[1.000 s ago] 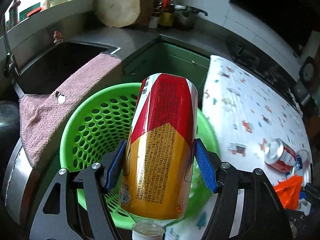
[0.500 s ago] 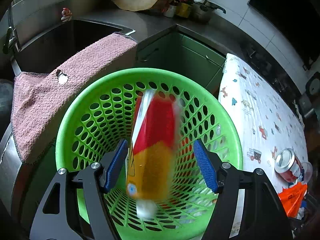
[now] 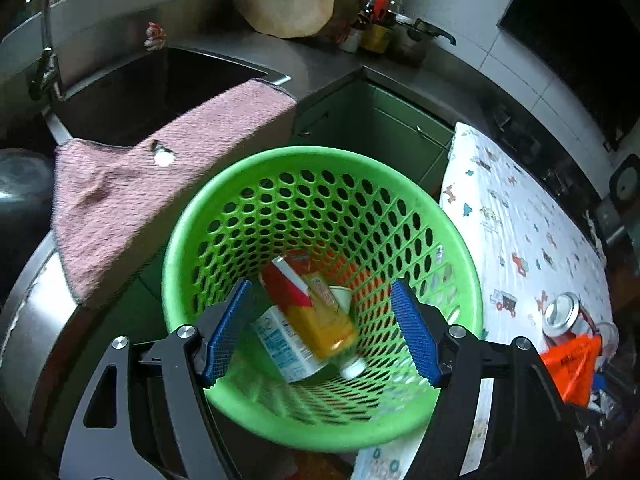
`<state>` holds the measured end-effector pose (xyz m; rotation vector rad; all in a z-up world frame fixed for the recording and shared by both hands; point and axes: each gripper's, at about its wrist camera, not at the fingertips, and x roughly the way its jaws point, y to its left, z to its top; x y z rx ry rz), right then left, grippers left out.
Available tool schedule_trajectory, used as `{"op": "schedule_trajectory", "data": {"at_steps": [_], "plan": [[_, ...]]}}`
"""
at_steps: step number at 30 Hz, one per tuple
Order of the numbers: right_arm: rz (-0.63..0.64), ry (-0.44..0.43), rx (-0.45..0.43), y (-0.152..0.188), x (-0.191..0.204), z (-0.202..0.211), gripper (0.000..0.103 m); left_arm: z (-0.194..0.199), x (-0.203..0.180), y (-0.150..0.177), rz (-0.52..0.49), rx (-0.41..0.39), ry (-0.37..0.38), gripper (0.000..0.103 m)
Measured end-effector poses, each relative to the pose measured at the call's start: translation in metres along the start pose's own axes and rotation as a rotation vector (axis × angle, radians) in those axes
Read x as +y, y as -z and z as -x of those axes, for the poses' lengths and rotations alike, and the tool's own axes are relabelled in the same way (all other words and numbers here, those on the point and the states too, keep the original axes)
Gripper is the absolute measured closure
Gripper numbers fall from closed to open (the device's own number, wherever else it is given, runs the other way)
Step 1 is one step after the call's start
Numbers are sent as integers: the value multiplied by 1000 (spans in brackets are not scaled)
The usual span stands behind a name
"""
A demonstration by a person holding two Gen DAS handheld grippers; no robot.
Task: Collect trash
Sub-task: 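Carry the orange snack bag with the right gripper and release it into the basket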
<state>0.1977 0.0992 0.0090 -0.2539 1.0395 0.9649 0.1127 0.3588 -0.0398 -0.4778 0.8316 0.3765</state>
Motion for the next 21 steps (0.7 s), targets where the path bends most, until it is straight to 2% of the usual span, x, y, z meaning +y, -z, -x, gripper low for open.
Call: {"op": "schedule_trajectory", "data": {"at_steps": [10, 21], "plan": [[37, 6, 2, -32, 27, -23, 53, 31, 21, 20, 28, -31, -12, 31], [24, 11, 9, -64, 38, -62, 53, 44, 31, 37, 44, -47, -19, 31]]}}
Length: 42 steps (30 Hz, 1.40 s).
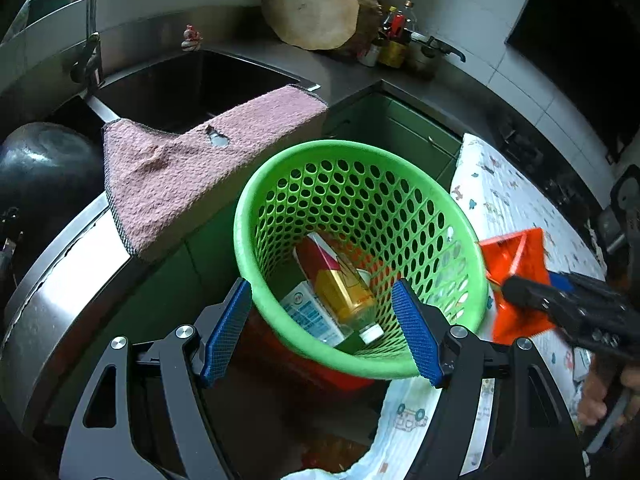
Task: Collect trash
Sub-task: 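Carry the orange snack bag with the right gripper and release it into the basket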
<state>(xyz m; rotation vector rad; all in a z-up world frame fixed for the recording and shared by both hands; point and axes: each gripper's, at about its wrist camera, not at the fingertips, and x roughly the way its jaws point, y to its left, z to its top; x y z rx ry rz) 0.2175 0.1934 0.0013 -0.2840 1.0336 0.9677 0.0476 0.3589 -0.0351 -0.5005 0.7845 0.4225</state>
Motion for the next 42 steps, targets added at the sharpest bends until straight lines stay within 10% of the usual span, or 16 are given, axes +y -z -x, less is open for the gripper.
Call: {"op": "schedule_trajectory", "data": {"at_steps": [20, 42], "plan": [[31, -9, -2, -10, 15, -22, 32, 4, 6, 16, 19, 9, -1, 24], [-75, 82, -95, 81, -63, 115, 28, 36, -79, 56, -127, -13, 81, 17]]}}
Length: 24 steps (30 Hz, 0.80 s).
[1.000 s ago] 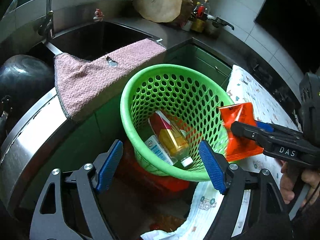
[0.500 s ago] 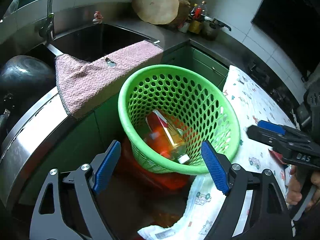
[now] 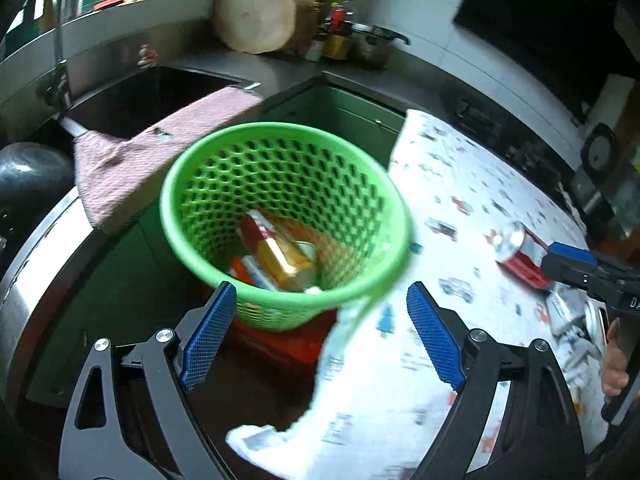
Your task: Collect trash
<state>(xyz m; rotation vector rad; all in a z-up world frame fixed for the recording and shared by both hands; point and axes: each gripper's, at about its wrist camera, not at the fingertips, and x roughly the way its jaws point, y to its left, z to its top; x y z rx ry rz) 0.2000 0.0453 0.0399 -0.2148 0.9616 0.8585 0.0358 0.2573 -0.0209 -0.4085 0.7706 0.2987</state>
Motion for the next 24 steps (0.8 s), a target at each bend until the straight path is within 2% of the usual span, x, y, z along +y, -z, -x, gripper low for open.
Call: {"op": "schedule_trajectory", "data": {"at_steps": [11, 24], "plan": [[-9, 75, -18, 69, -56, 73, 28, 19, -70, 25, -100, 4, 93, 14], [-78, 122, 16, 135, -108, 98, 28, 23, -125, 53, -177, 52, 173, 13]]}}
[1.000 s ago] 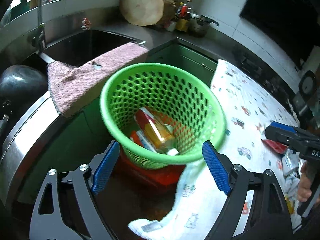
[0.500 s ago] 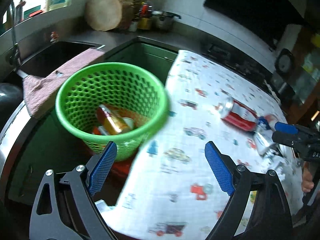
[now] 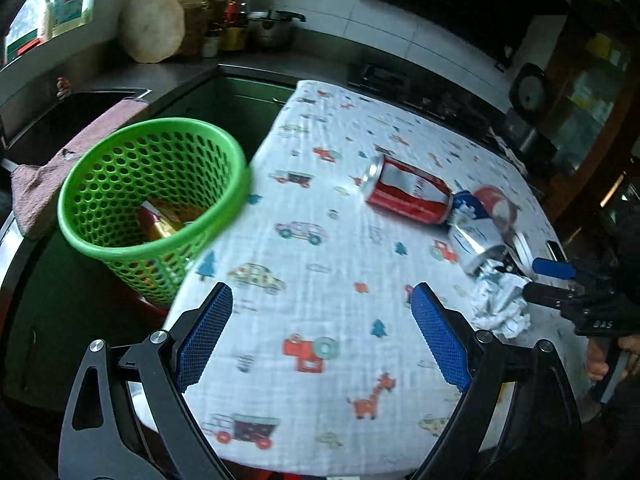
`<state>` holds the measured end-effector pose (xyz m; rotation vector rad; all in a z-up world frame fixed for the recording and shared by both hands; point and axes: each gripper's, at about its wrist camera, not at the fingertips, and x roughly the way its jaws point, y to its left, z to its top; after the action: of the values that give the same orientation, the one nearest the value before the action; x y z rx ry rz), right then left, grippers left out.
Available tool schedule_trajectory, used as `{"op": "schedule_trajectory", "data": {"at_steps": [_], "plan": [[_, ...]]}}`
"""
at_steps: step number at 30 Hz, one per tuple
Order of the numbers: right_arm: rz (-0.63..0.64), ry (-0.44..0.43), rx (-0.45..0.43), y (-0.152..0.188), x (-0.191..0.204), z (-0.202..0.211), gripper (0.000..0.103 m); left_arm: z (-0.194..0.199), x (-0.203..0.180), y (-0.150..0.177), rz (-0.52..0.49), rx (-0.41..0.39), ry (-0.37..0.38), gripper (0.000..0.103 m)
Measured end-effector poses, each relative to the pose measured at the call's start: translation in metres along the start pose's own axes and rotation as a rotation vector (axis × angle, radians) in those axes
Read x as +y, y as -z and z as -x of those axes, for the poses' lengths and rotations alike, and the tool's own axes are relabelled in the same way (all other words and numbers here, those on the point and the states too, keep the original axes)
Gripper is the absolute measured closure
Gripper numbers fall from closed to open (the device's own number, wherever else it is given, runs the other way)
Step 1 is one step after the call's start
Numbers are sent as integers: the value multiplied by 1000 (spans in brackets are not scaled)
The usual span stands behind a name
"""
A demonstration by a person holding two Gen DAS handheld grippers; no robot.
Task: Collect trash
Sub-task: 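Move the left gripper to the yellow wrapper while the right gripper approaches the crumpled paper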
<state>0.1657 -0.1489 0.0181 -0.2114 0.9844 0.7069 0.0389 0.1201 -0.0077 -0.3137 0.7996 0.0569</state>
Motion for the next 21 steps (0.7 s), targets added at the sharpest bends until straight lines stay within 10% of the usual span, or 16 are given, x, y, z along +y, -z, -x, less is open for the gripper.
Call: {"op": "schedule_trajectory", "data": {"at_steps": [21], "plan": [[61, -30, 42, 30, -14, -33, 23, -6, -49, 20, -63, 72, 79, 11]]}}
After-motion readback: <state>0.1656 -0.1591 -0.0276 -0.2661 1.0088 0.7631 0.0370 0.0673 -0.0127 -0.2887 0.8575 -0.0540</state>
